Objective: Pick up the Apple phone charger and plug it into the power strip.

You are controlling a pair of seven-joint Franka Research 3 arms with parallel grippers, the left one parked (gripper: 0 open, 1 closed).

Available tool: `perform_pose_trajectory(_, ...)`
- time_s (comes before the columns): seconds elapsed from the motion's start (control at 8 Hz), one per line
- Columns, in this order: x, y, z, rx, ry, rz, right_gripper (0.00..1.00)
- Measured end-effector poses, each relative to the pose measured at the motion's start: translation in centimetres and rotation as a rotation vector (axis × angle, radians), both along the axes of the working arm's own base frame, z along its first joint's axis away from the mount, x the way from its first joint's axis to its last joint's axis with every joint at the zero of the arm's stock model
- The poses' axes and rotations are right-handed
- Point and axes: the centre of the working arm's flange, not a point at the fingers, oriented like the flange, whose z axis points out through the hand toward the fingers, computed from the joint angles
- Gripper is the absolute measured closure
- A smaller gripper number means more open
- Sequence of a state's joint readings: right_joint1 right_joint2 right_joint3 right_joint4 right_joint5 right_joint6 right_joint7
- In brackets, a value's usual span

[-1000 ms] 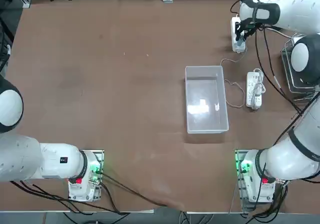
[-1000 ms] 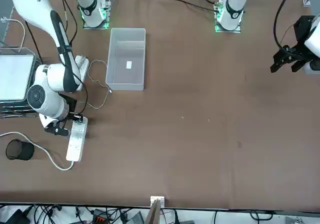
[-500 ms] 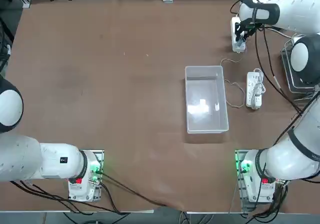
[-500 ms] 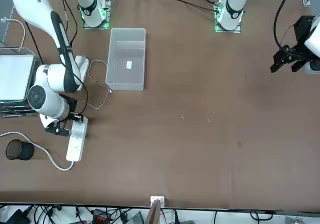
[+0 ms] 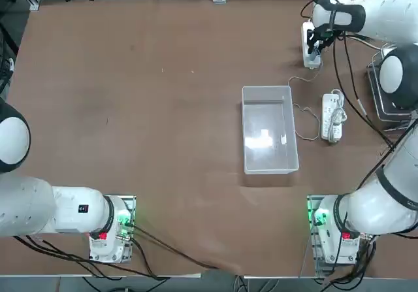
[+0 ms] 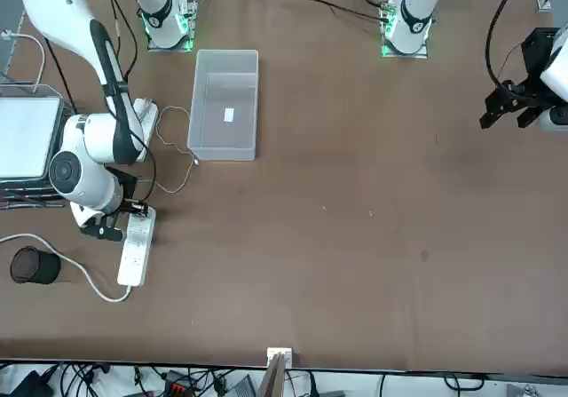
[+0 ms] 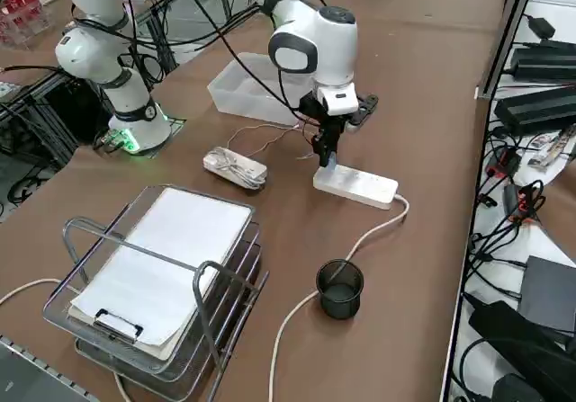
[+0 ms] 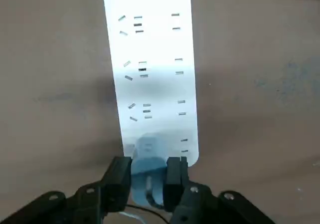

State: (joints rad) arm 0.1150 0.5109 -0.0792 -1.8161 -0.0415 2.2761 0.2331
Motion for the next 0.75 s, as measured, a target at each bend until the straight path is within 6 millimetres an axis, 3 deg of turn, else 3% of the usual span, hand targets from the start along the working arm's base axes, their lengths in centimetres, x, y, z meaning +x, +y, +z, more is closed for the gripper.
perform_pose_trajectory(0.75,-0.03,-0.39,-0.58,0.001,0.007,-0.007,0.63)
